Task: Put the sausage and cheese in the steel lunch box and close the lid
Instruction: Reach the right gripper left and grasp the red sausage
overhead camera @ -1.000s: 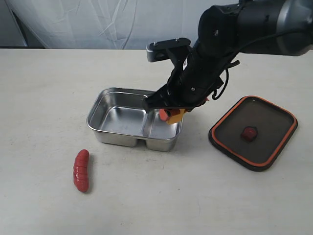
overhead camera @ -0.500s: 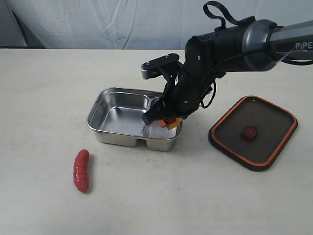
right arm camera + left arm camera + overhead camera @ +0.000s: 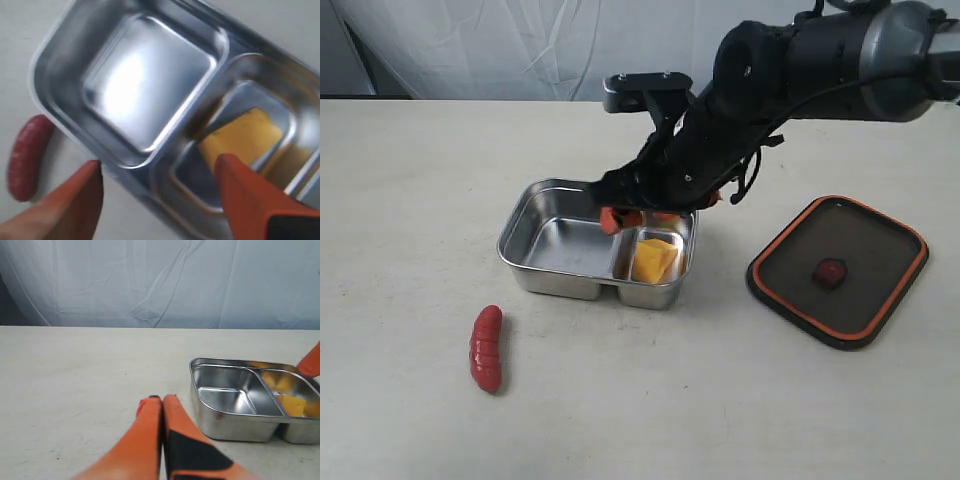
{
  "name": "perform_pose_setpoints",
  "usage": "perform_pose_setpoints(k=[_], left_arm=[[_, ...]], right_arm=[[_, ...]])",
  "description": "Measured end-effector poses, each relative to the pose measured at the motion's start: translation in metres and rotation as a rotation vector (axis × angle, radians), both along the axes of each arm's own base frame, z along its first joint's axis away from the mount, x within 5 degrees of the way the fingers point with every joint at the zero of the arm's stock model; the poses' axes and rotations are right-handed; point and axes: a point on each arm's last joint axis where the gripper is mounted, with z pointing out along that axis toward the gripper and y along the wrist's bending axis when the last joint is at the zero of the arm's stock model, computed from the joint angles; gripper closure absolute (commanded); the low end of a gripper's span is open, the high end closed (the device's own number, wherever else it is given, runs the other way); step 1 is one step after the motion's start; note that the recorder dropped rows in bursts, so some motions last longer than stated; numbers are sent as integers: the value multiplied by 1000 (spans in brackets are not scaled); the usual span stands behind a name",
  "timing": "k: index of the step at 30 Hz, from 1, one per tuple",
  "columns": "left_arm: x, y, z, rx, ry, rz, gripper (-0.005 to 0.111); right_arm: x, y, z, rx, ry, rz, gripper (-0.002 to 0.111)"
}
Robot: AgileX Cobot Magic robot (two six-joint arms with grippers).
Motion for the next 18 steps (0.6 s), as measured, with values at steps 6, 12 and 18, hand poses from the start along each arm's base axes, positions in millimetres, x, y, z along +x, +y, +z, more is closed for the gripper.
perform_pose_setpoints(k=[6,12,18], left_arm=[[0,0,0,0,0,0,107],[0,0,0,0,0,0,107],[0,0,0,0,0,0,107]], right_arm=[[-60,49,8,64,1,158,47],[-93,94,-12,-23,-4,247,66],[-95,128,-31,-120,22,281,64]])
